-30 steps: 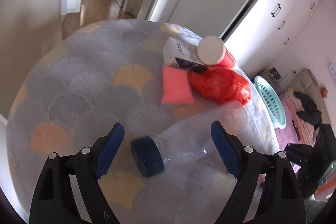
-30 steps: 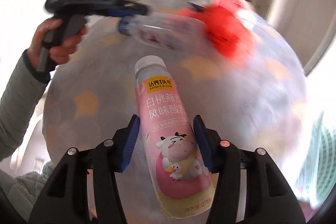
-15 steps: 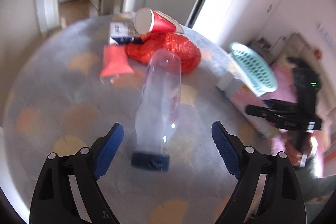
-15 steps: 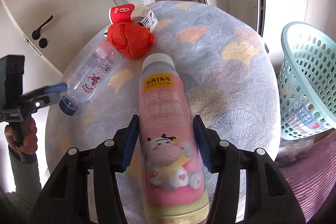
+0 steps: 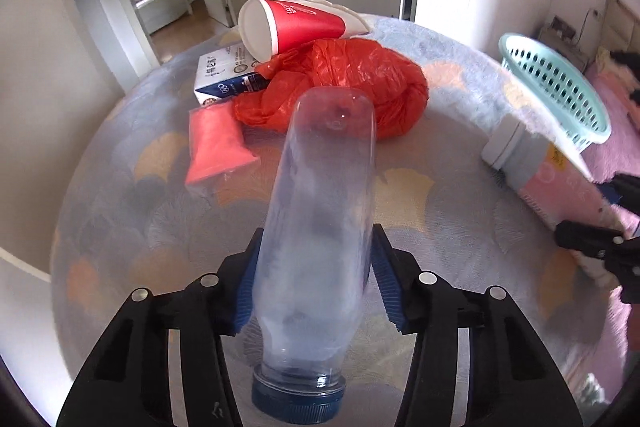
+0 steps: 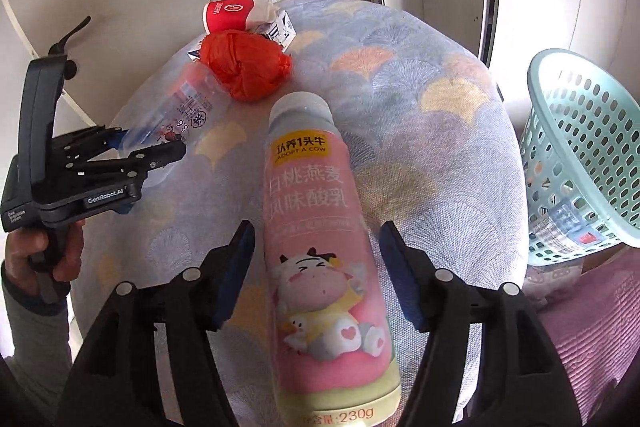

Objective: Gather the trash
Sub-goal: 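Carry both bottles to the teal basket and release them, then move both tools back to the table over the red bag and pink packet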

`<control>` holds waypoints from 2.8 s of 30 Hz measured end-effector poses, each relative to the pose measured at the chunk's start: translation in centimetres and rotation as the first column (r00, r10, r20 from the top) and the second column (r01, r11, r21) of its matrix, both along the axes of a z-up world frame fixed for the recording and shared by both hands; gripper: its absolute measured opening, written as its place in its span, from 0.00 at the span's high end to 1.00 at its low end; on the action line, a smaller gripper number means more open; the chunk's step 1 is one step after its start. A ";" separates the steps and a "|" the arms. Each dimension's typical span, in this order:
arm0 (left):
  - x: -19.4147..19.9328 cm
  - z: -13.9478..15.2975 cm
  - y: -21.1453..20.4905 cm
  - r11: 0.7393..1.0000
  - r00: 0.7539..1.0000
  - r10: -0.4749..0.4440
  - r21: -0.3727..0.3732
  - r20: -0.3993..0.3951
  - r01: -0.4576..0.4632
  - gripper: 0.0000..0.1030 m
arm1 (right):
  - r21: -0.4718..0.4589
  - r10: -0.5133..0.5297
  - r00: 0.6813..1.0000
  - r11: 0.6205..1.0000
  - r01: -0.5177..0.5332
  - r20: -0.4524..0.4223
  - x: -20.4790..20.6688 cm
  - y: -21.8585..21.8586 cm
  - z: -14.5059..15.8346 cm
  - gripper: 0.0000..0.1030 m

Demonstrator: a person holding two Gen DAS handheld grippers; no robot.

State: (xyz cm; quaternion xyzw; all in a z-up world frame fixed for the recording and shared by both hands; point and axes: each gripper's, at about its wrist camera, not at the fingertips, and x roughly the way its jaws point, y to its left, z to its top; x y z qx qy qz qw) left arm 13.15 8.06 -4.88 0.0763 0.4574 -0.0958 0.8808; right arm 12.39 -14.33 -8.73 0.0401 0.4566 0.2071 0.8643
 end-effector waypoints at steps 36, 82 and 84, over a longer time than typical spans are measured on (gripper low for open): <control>5.3 7.8 -21.3 0.880 0.938 -0.303 -0.328 0.166 0.342 0.55 | 0.203 -0.468 0.862 0.879 0.431 0.196 1.9 -20.6 8.1 0.55; 1.5 7.5 -11.9 0.893 0.967 -0.067 -0.417 0.245 0.167 0.29 | 0.155 -0.392 0.895 0.918 0.366 0.210 3.0 -13.1 7.8 0.46; 1.1 7.7 -9.4 0.907 0.968 -0.015 -0.405 0.252 0.119 0.29 | 0.137 -0.336 0.912 0.941 0.311 0.234 3.0 -10.4 8.3 0.46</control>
